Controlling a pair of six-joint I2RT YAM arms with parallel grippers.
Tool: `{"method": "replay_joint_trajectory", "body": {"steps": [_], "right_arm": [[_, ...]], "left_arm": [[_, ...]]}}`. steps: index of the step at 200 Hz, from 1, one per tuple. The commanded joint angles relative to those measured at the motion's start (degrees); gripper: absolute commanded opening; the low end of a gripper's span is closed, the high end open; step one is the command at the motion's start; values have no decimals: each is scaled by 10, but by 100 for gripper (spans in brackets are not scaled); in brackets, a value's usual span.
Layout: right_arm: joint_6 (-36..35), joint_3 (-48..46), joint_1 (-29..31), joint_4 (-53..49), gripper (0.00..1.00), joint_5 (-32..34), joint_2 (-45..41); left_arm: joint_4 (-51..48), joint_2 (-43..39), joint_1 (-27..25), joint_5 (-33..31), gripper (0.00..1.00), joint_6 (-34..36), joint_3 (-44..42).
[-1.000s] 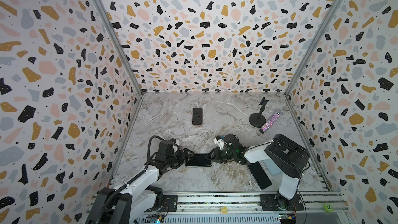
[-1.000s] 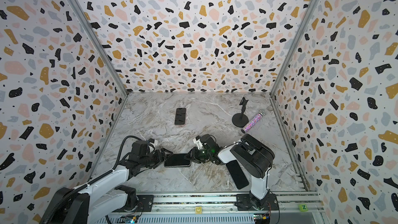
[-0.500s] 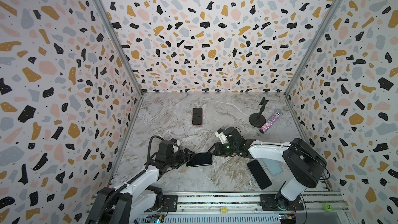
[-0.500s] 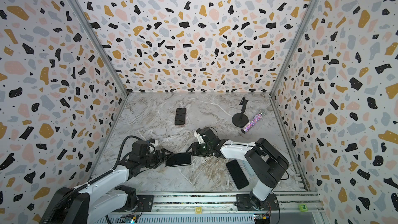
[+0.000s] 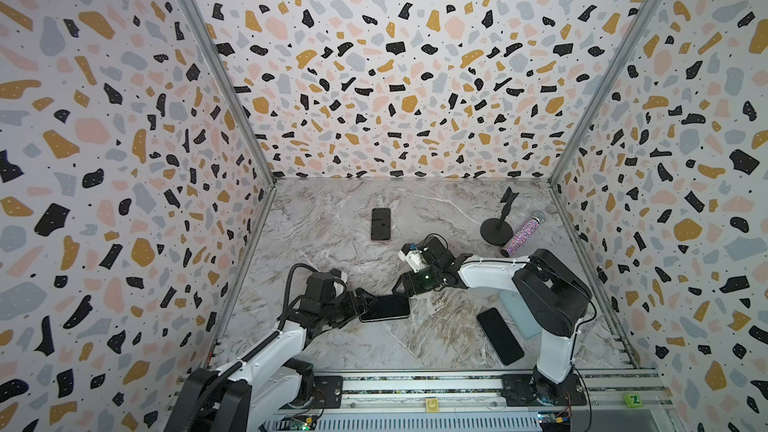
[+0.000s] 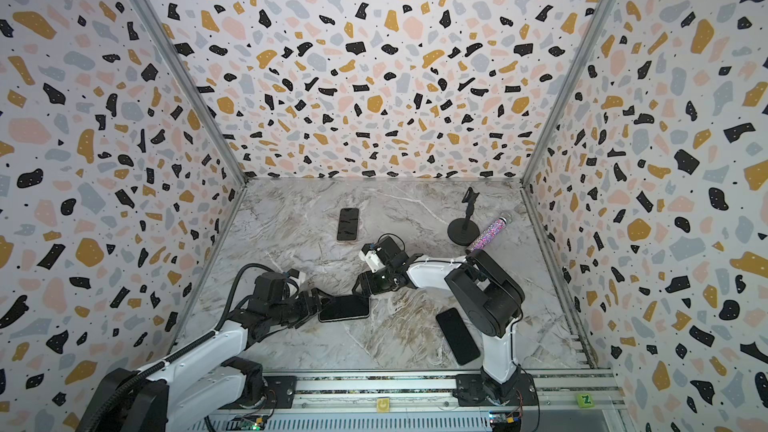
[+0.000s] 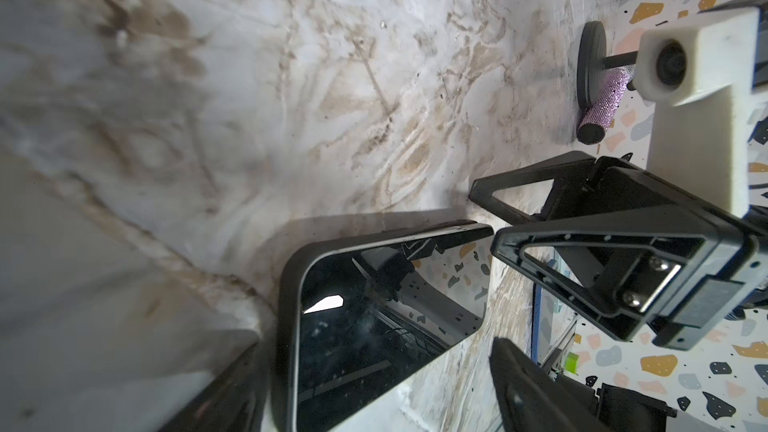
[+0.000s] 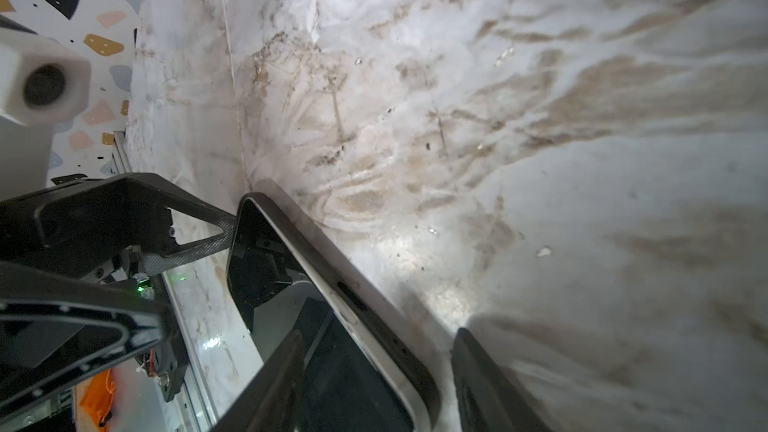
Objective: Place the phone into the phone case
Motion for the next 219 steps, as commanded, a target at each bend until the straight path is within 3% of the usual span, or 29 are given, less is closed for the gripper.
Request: {"method": "replay_joint_trajectory", "body": {"steps": [1,44,88,148,182,219], "right_arm": [[-20,-10,-1,-14,57,-23,-14],[-8,-69,-6,-4,55,-37,-57],[14,-149,-5,-4,54,-40,-129],[14,-249,43,-24,55,-29,-227],[-35,-226,108,-59,56,34,-225],[-45,-194,162,-61,56,78,-209]], "left_arm": [[0,46,-23,0,85,-14,1],[62,145,-72,-1,85,-27,58],[66,213,-84,-2,84,-9,125],[-56,107,-70,-31,88,26,86],[-71,37,-71,-34,89,4,52],[-27,19,-78,-16,86,-33,25]]}}
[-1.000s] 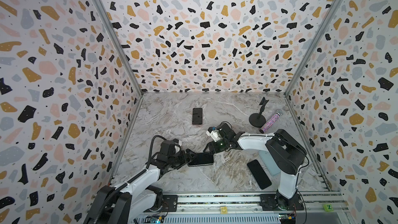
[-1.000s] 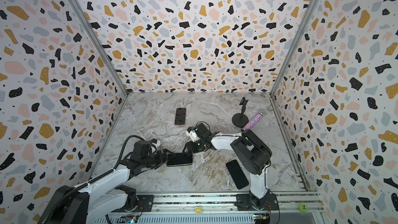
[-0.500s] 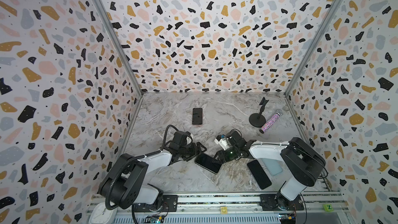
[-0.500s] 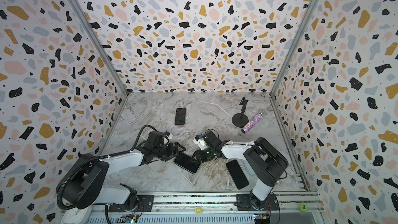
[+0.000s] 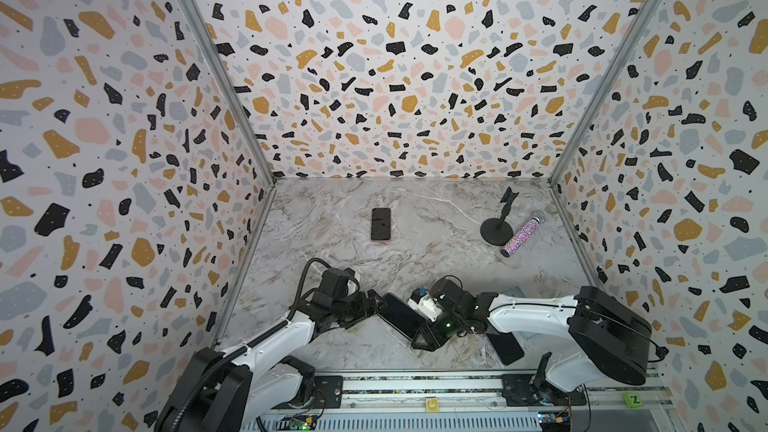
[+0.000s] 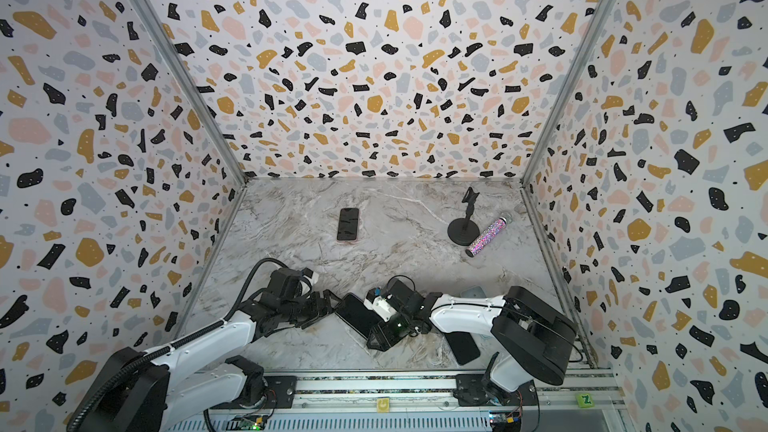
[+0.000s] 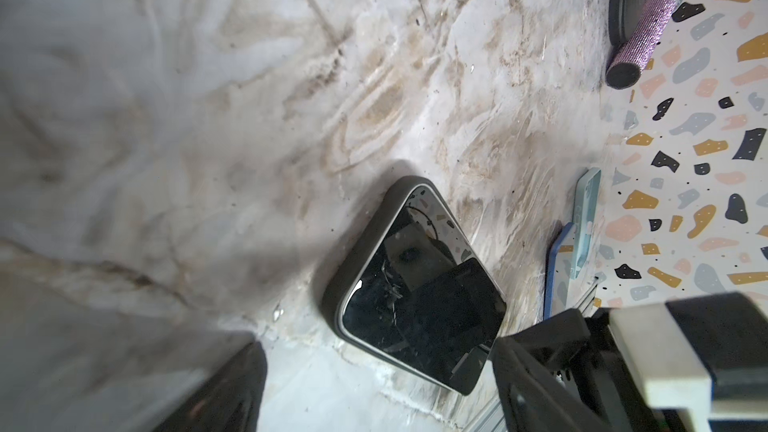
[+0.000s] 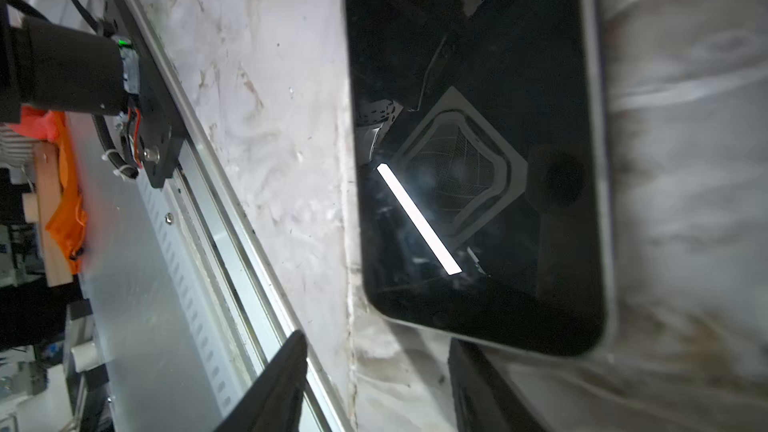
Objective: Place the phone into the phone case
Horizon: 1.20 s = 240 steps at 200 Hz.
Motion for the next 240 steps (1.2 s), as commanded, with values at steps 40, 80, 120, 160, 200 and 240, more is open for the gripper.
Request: {"method": "replay_joint_trajectory", "body": {"steps": [40,80,120,160,200,240], "right_arm": [[-38,40,30,-83,58,104,-57],[-59,33,32,-141,70,189,-121],[-85,36,32,-175,72,247,-104],[-110,46,33,-179,73,267,-80],[-121,50,32,-140,67,220,-42],[-133,66,30,-115,63,195,2]], "left_arm": [[66,0,-44,5,83,-74,-24],[110,-9,-93,-4,80,-122,-58],[147,54,-93,-16,80,-99,-30],[176,172,-93,6,73,-59,34],[169,212,-93,11,70,-30,69],[185,227,-93,22,67,-33,62]]}}
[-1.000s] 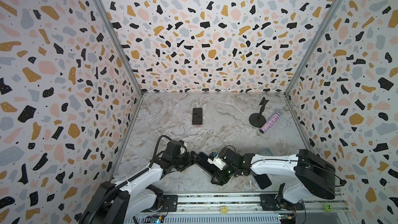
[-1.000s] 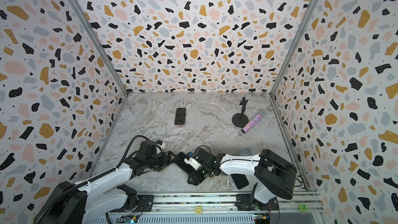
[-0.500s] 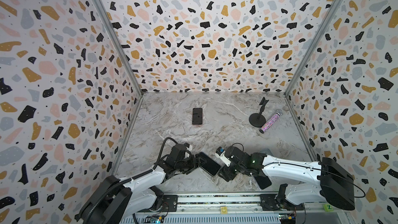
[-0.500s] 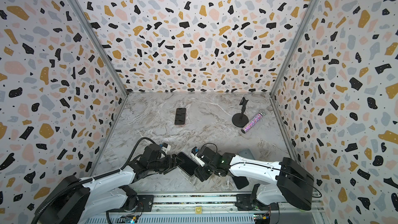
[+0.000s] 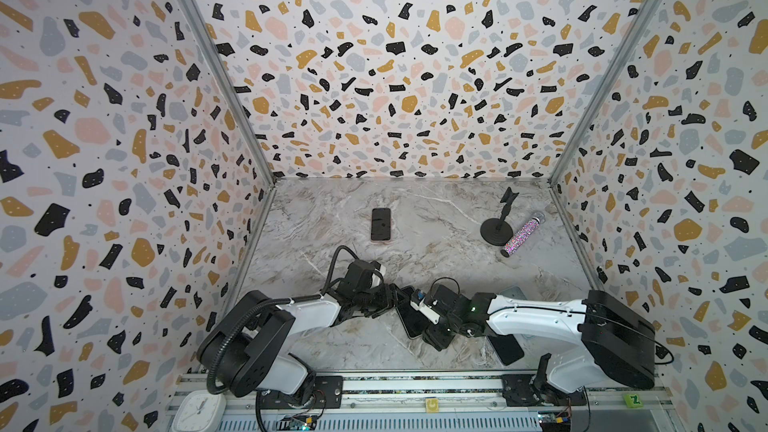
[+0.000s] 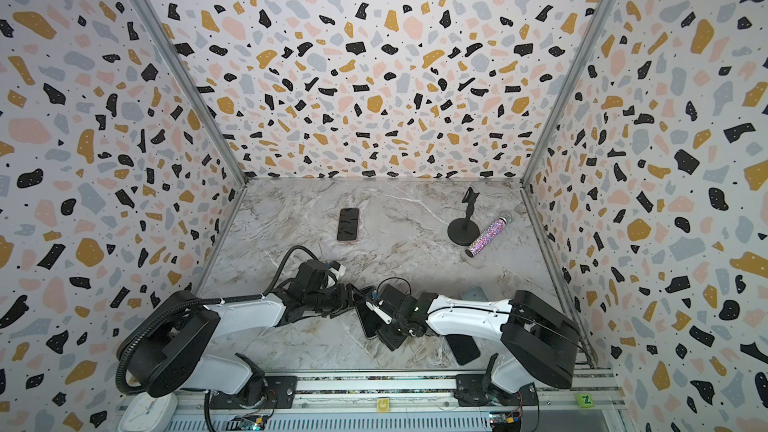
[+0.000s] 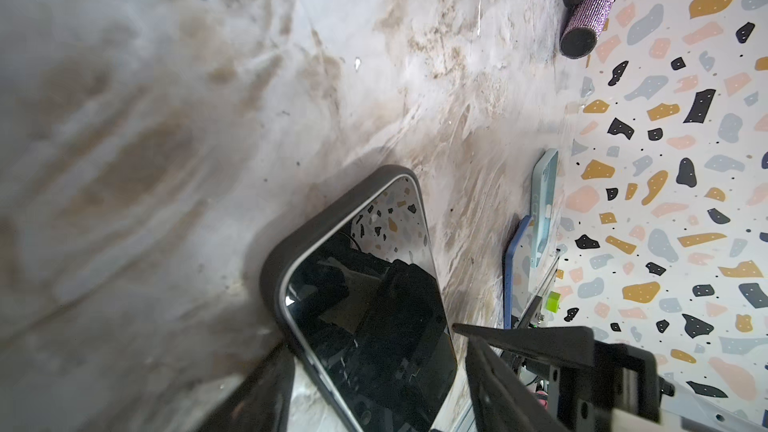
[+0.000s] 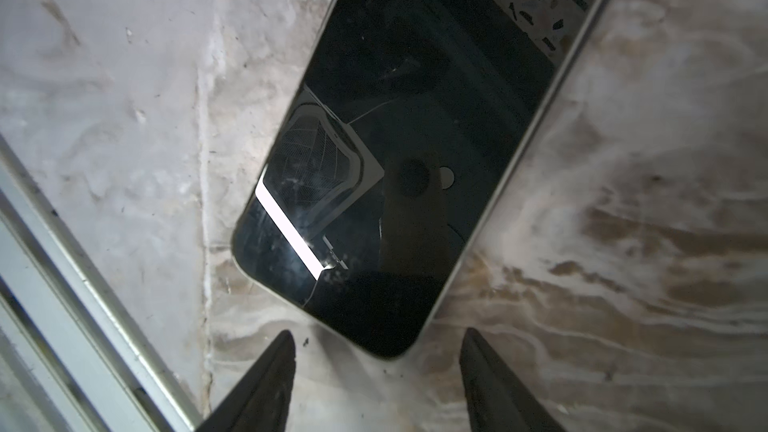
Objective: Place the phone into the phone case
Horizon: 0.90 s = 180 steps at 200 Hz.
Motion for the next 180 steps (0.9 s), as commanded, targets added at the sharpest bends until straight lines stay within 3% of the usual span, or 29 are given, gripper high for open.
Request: {"method": "replay_joint_trajectory", "body": {"steps": [1,180], "right_arm": [[-15,24,-2,16,63,-20,10],[3,27,-29,79,36,-116,69]], "left_arm": [[-9,19,-3,0,67,17,-5],[21,12,-26,-8,62,11,-32]]}}
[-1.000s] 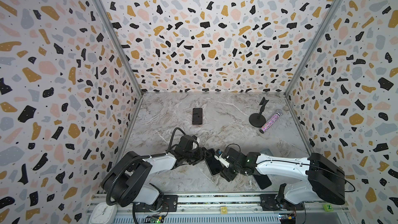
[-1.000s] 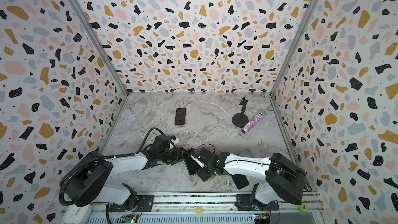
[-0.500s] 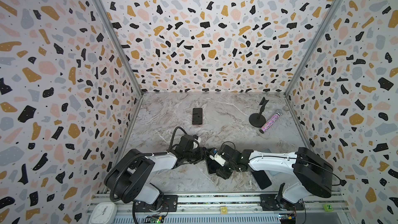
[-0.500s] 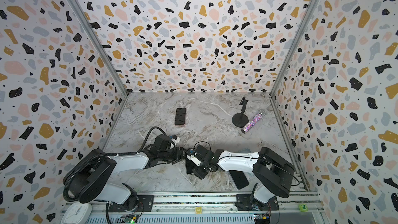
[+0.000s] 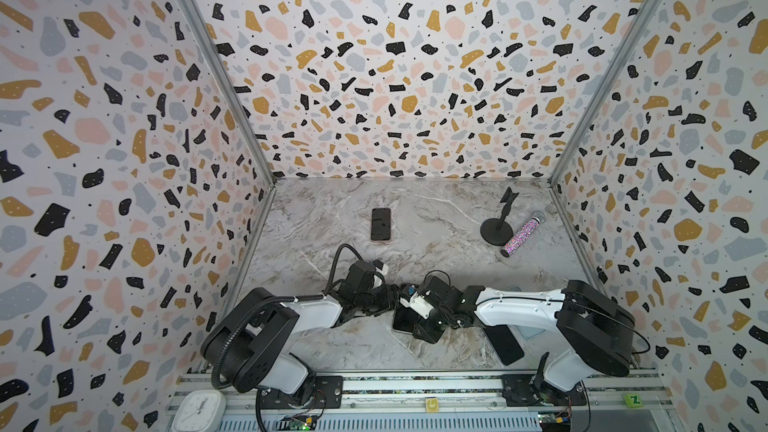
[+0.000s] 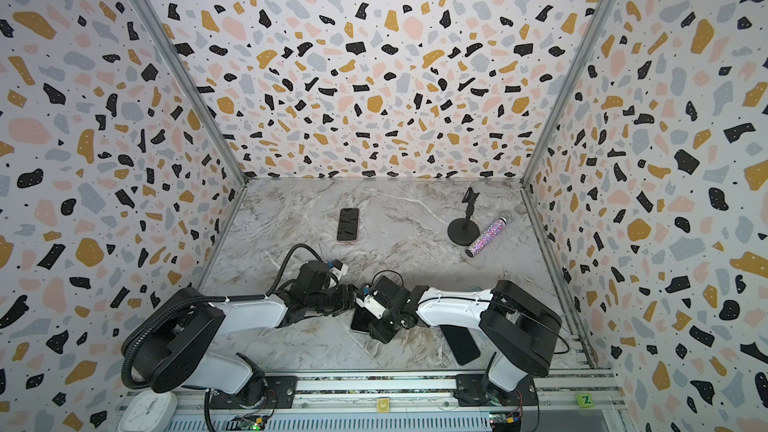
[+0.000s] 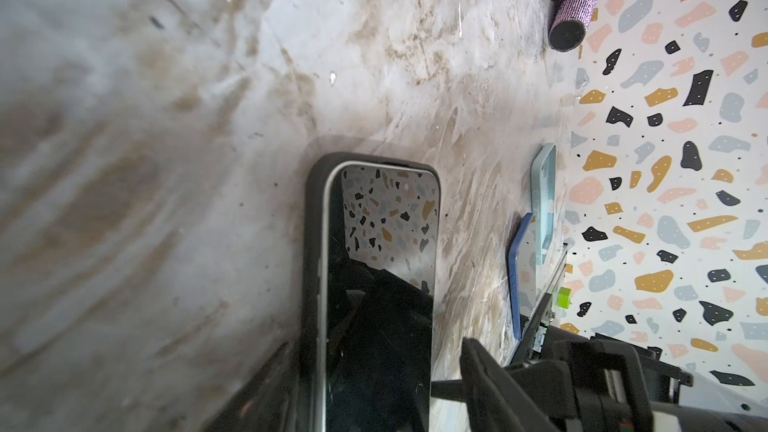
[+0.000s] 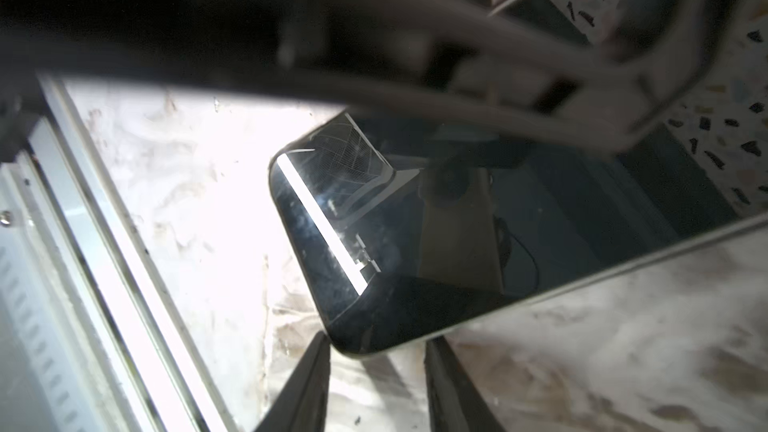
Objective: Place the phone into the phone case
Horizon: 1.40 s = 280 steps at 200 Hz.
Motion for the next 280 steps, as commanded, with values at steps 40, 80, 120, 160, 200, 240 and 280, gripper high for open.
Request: {"method": "replay_joint_trajectory", "body": {"steps": [40,80,120,160,200,240,280], "right_arm": [[28,-19,-13,38,32,-11,3],[51,-37,-19,38,32,-12,-27],[95,-45,-19,49,38,-9,-58],[146,-62,-48,89,46,-31,-83],[182,-90,-86,140,49,-72,-109],[181,-83,-88,146,49,-86,-84],[178,-80,-98,150,49,-90,-79]], "left_arm": [[-56,-20,-18,-7,59,-10,-27],[-239,-101,-18,-55,59,61,0],[-325,-171,-18,-66,57,59,-4],[-330,-166,-39,-76,51,46,18],[-323,-148,-52,-83,45,41,38],[-314,-126,-67,-85,38,37,58],[-308,-111,-75,-85,33,34,61]]}}
